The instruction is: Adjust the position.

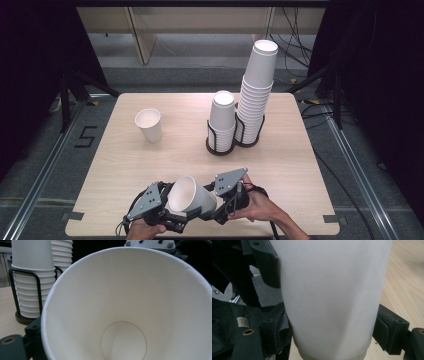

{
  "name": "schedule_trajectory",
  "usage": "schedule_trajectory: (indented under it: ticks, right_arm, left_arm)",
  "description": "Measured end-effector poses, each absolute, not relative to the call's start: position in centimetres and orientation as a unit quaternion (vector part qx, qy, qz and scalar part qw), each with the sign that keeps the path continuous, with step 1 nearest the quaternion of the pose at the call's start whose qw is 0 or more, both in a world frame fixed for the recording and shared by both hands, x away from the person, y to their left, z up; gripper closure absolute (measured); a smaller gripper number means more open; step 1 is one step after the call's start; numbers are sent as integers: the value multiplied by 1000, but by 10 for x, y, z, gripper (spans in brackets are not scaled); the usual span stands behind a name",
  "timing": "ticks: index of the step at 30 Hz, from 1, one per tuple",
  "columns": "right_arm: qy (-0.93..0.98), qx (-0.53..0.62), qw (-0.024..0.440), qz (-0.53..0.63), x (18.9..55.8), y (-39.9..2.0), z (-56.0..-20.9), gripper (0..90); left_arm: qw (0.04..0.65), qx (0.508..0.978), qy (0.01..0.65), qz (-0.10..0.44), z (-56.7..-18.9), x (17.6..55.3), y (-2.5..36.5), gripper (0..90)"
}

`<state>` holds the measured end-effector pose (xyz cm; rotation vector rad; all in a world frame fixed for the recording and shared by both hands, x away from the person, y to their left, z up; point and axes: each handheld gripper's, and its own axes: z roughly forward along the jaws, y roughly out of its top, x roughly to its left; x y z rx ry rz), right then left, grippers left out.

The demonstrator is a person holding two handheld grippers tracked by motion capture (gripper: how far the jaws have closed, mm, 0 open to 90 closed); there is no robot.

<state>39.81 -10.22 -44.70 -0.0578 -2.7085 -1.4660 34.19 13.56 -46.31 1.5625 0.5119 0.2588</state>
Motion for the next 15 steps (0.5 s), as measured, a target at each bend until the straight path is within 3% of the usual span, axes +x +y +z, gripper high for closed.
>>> schedule_trajectory:
  ticks: [4, 15]
  right_arm:
    - [-881, -18, 32, -472, 398, -102, -448, 237]
    - [-902, -29, 28, -430, 399, -106, -450, 178]
  left_arm:
    - [671, 701, 215, 111, -463, 342, 136, 118]
    - [656, 710, 214, 137, -461, 341, 139, 136]
